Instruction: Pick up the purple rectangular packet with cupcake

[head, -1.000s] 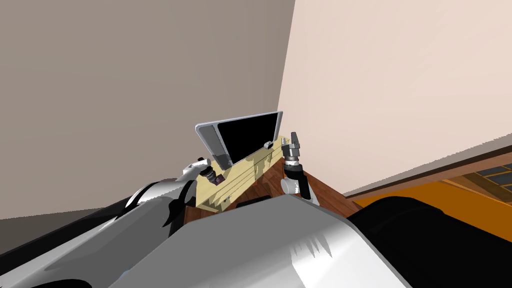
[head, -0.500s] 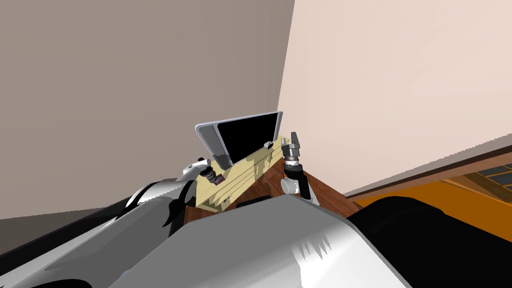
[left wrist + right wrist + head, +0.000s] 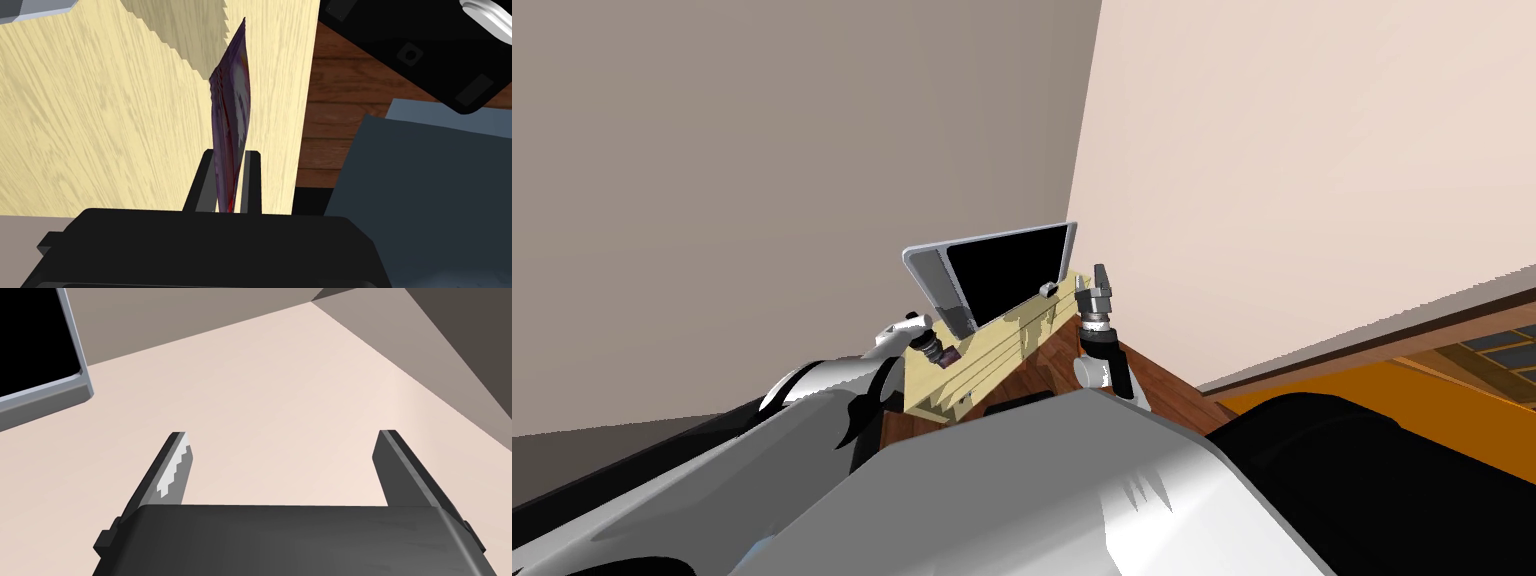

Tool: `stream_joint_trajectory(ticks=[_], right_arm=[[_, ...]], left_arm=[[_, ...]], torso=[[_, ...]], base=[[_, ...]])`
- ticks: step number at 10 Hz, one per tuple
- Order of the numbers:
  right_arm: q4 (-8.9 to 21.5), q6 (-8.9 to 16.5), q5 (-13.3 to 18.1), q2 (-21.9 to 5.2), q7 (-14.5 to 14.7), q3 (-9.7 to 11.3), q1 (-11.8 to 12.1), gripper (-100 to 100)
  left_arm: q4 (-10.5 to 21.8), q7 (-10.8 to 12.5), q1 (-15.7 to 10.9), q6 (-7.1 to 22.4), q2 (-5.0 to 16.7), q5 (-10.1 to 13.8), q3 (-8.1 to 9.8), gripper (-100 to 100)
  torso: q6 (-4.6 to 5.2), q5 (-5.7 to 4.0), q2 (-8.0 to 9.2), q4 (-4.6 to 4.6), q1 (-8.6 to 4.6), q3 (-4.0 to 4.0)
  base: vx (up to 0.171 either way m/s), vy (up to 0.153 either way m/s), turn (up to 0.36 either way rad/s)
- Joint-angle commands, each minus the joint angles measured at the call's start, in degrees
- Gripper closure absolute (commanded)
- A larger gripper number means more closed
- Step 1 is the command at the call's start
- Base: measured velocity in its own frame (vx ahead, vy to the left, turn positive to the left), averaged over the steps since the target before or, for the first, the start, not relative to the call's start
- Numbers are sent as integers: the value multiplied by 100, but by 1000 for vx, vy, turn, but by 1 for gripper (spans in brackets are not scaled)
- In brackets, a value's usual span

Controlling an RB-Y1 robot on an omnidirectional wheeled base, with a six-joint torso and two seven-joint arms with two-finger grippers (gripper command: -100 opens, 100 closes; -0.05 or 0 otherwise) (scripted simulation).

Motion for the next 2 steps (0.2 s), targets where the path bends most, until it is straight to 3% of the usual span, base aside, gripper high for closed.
stream_joint_trajectory(ticks=[1,2], right_arm=[[0,0,0,0,0,0,0,0],[0,0,0,0,0,0,0,0]], left_arm=[[0,0,0,0,0,0,0,100],[14,-5,-16,6,4,2,-2,0]], torso=[[0,0,0,0,0,0],[-1,2,-4,-3,2,-3]], base=[[-13,-2,-2],[0,0,0]])
